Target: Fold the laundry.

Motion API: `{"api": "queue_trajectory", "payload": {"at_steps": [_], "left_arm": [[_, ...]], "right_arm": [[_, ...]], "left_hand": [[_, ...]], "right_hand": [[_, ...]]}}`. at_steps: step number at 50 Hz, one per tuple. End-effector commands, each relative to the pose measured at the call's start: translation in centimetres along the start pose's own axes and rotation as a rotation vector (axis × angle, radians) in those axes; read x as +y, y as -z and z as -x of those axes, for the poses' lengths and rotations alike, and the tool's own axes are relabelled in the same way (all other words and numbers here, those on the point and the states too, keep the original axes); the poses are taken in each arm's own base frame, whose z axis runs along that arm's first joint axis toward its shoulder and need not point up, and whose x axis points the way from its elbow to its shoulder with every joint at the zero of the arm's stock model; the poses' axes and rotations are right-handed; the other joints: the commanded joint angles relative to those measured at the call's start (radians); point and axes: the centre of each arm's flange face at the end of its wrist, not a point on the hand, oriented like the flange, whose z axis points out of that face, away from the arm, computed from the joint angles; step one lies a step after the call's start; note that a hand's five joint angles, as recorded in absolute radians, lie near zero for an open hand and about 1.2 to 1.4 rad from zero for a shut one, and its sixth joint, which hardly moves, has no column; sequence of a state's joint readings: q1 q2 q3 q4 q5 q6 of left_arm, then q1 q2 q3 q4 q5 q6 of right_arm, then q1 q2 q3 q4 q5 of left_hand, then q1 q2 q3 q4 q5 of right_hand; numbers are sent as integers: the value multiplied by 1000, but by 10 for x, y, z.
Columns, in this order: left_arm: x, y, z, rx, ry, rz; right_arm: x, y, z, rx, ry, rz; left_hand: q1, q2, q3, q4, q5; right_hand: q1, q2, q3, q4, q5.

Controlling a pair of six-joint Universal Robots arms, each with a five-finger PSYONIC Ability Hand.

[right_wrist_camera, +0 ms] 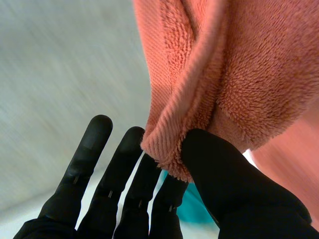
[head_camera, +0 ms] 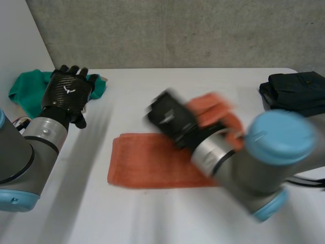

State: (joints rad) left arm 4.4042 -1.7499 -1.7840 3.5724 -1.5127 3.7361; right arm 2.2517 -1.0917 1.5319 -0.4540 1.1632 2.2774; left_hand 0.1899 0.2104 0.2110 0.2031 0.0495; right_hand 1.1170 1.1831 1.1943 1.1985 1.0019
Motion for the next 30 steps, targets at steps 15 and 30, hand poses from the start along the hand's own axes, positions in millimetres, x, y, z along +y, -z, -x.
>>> {"api": "queue_trajectory", "payload": {"at_steps": [15, 30], "left_arm": [[-3, 1, -6, 17, 34, -11], [-50, 61, -122, 382, 97, -144]], "right_arm": [[44, 31, 7, 67, -351, 445], [84, 79, -11, 195, -421, 518]], "left_hand": [[-15, -36, -36, -29, -50], [-9, -29, -30, -22, -43]], "right_hand": [[-943, -1009, -1020, -1024, -1002], [-943, -1009, -1020, -1024, -1002]]}}
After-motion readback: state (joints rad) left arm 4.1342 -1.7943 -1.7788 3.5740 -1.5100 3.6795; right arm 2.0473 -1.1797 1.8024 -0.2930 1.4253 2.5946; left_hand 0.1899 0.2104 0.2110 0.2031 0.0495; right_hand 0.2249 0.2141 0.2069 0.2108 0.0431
